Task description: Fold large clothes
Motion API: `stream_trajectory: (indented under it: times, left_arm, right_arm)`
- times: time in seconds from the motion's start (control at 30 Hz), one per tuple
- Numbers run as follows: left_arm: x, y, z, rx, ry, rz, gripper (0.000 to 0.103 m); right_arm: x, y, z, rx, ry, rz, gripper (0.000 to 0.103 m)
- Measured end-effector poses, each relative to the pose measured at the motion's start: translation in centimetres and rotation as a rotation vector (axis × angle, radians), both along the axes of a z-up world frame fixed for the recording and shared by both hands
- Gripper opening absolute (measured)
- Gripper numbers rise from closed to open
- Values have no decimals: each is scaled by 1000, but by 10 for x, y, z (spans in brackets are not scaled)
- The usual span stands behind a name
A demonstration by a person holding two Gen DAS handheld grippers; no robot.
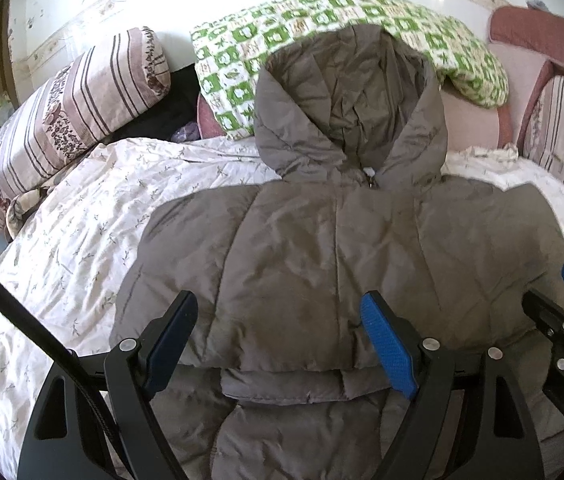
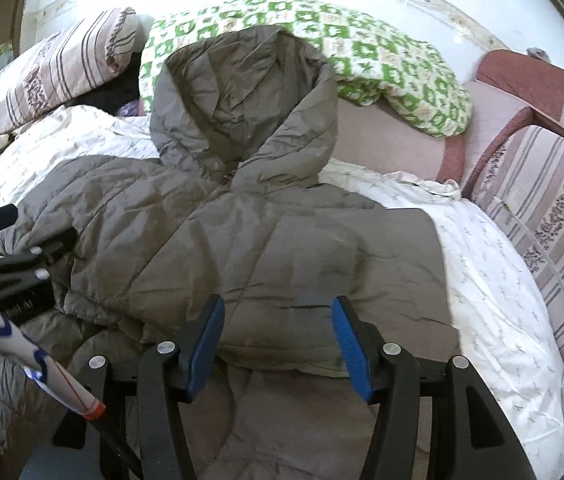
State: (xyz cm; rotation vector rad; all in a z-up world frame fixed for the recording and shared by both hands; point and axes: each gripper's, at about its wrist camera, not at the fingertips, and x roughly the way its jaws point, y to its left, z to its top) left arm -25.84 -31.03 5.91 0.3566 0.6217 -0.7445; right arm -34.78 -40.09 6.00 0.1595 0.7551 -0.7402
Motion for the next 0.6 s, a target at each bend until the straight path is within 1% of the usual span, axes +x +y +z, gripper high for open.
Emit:
stream_trajectory:
  times: [0.1, 0.13, 0.2, 0.3, 0.4, 0.47, 0.6]
  left_arm:
    - [4, 6, 9, -23, 9, 12, 83]
    - [8, 9, 11, -33, 16, 19, 83]
    - [14, 13, 16, -51, 34, 33, 83]
    - [24, 20, 22, -84, 61, 53, 83]
    - [30, 26, 30, -118, 77, 61, 83]
    - [31, 28, 35, -126, 62, 60, 83]
    - [30, 27, 37, -126, 40, 52, 83]
  right_arm:
    - [-14, -1, 13, 54, -39, -22, 60]
    - [-19, -5, 20, 89, -59, -27, 60]
    - [-23, -6, 34, 124, -89, -33, 60]
    - [-20, -13, 71, 114, -116, -40, 60]
    - [-6, -25, 118, 113, -158, -19, 60]
    - [8, -35, 147, 129, -179, -12, 60]
    - [44, -56, 188, 177, -224, -10, 60]
